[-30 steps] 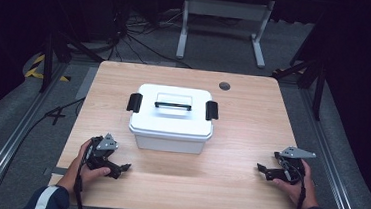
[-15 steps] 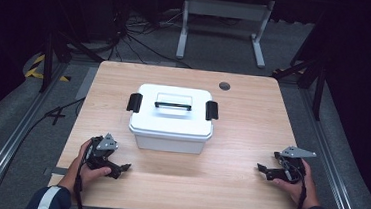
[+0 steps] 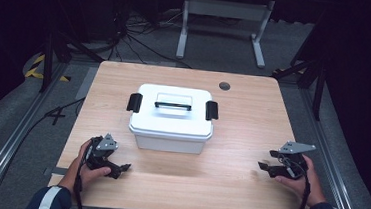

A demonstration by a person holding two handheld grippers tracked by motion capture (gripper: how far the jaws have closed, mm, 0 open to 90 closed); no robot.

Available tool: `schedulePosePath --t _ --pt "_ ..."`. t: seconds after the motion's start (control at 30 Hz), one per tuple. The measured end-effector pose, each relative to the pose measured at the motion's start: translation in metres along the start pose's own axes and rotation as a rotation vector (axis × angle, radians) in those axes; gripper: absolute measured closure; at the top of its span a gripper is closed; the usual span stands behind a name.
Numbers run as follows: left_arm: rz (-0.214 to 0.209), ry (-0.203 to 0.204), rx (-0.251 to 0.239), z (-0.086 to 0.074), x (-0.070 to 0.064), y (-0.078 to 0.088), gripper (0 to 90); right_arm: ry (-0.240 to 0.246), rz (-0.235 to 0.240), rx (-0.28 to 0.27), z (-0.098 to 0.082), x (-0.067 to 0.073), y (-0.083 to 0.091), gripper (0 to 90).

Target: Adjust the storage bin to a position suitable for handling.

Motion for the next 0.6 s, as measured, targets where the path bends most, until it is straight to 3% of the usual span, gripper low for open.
schedulePosePath --t 0.3,0.37,0.6 --pt "-0.001 -0.004 0.001 0.000 0.000 0.000 0.3 0.099 0.022 0.004 0.033 0.006 0.014 33.9" --pt "-0.001 -0.006 0.002 0.000 0.000 0.000 0.3 0.140 0.011 0.025 0.048 0.009 0.017 34.8" --pt "-0.001 -0.002 0.001 0.000 0.000 0.000 0.3 0.206 0.010 0.030 0.081 0.016 0.025 35.1"
Point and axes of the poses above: each handheld gripper's, and its own axes: y roughly backward along the jaws, z roughly out of its top, x roughly to its left, the point moved 1 cm from there along -y, roughly forward along the jaws, and after that the axes turned 1 degree about z, right-handed, at the moved point
